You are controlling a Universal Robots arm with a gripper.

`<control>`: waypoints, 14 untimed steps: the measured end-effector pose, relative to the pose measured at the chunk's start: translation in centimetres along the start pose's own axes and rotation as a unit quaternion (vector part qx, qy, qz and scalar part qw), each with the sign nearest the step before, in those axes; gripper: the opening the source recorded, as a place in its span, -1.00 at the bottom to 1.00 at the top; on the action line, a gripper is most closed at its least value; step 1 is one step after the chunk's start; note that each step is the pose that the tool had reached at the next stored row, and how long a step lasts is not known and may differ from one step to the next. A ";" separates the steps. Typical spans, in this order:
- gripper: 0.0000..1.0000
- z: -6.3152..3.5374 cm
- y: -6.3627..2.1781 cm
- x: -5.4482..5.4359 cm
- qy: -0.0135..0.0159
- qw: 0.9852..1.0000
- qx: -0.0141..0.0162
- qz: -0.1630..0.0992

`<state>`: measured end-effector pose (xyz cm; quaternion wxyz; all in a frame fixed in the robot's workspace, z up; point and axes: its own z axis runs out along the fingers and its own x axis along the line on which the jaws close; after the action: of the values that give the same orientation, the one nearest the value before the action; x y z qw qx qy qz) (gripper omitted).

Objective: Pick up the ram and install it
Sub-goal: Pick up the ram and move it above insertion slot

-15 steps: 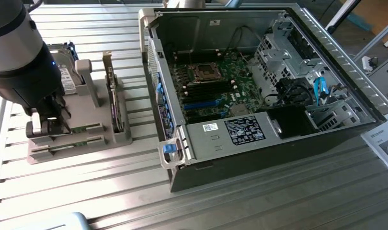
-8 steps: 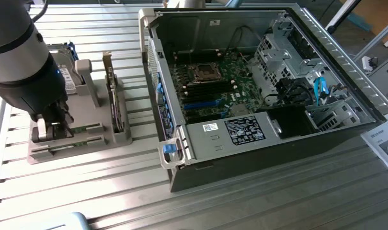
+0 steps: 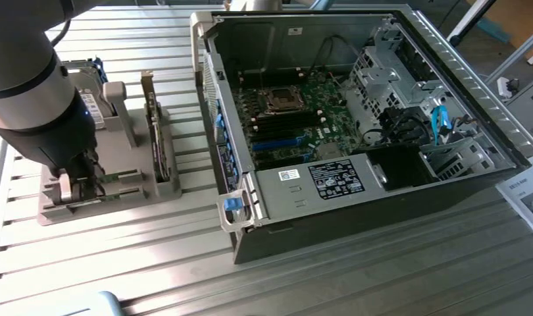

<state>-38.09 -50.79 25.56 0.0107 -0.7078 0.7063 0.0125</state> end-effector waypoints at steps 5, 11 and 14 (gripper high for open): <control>-0.28 0.71 0.01 0.4 0.000 1.000 0.000 -0.002; -0.28 1.50 0.00 0.7 0.000 1.000 0.000 -0.005; -0.28 1.92 0.00 0.8 0.000 1.000 0.000 -0.006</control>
<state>-38.09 -51.56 23.61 0.0106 -0.7117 0.7023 0.0125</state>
